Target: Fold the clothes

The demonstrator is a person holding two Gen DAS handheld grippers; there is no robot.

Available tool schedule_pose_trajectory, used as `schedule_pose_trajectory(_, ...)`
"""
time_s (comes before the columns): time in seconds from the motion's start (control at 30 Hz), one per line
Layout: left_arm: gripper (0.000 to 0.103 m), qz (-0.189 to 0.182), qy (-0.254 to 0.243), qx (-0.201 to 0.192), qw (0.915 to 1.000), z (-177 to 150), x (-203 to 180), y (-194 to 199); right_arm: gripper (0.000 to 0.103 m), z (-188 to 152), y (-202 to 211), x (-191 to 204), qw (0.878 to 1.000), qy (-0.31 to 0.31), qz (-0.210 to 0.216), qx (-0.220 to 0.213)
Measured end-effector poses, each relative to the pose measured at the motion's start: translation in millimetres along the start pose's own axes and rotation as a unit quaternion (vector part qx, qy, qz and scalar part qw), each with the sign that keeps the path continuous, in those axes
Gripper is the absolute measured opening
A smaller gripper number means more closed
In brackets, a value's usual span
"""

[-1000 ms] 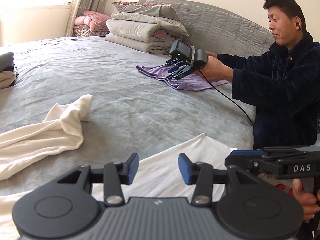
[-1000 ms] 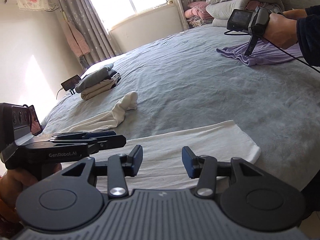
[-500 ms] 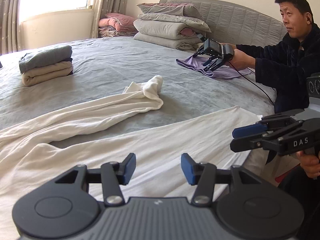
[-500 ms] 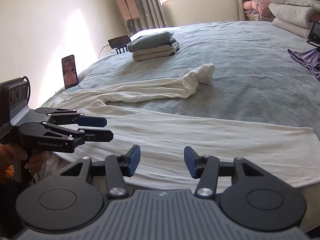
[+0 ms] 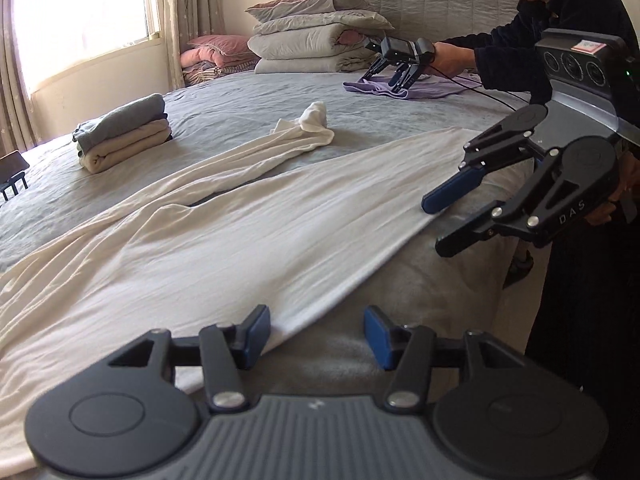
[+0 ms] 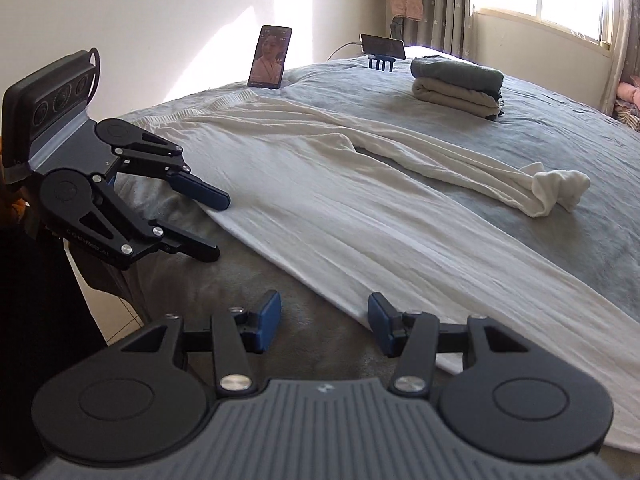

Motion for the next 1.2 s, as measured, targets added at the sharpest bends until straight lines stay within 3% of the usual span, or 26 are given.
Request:
schedule_pose_trajectory(0.1, 0.049, 0.021, -0.014, -0.007, 0.9997, -7.7, 6.8, 9.8, 0.051, 1.8, -5.2, 0.8, 1.000, 0.014, -0.014, -0.003)
schedule_pose_trajectory(0.2, 0.045, 0.048, -0.024, -0.012, 0.9985, -13.4, 17.3, 15.7, 0.041, 2.0, -9.5, 1.0, 0.999, 0.026, -0.024, -0.005)
schedule_pose_trajectory(0.23, 0.038, 0.055, -0.027, -0.013, 0.9980, -14.4, 19.7, 16.9, 0.032, 1.8, -10.3, 0.6, 0.999, 0.029, -0.027, -0.006)
schedule_pose_trajectory(0.33, 0.001, 0.076, -0.039, -0.009, 0.9963, -16.4, 25.4, 18.8, 0.004, 1.3, -12.6, -0.5, 0.999, 0.036, -0.034, -0.006)
schedule_pose_trajectory(0.4, 0.001, 0.077, -0.046, -0.010, 0.9959, -17.4, 25.7, 22.2, 0.001, 0.7, -11.7, -0.1, 0.999, 0.034, -0.030, -0.005)
schedule_pose_trajectory(0.73, 0.001, 0.046, -0.046, 0.000, 0.9979, -26.4, 22.2, 32.3, 0.000, -10.5, -1.7, 14.2, 0.998, 0.051, 0.014, 0.014)
schedule_pose_trajectory(0.87, 0.008, 0.053, -0.053, -0.012, 0.9971, -21.8, 19.3, 31.3, 0.001, -10.8, -1.4, 17.7, 0.998, 0.059, 0.011, 0.013)
schedule_pose_trajectory(0.93, 0.009, 0.045, -0.056, -0.018, 0.9972, -18.0, 13.8, 29.4, 0.013, -8.7, 2.9, 16.8, 0.998, 0.059, 0.005, 0.004)
schedule_pose_trajectory(1.0, 0.015, 0.031, -0.057, -0.023, 0.9976, -14.0, 6.7, 26.9, 0.016, -9.3, 6.9, 17.1, 0.998, 0.067, -0.001, 0.000)
schedule_pose_trajectory(1.07, 0.027, 0.019, -0.064, -0.025, 0.9975, -9.4, -2.2, 21.0, 0.023, -8.6, 9.6, 16.6, 0.997, 0.074, -0.005, -0.003)
schedule_pose_trajectory(1.13, 0.028, 0.003, -0.070, -0.025, 0.9972, -3.3, -10.0, 15.0, 0.039, -6.3, 11.4, 15.5, 0.997, 0.082, -0.010, -0.006)
schedule_pose_trajectory(1.2, 0.028, -0.011, -0.064, -0.031, 0.9974, 7.4, -12.5, 11.7, 0.039, -3.9, 13.2, 14.3, 0.996, 0.089, -0.016, -0.010)
Point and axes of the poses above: each gripper's, at about its wrist camera, not at the fingertips, and y roughly against the way its jaws point, x to its left, z to its top, the point moved 10 cm from there along -y, roughly the way its jaws point, and after that the axes turned 6 degrees about -z, right-handed, at the moved point
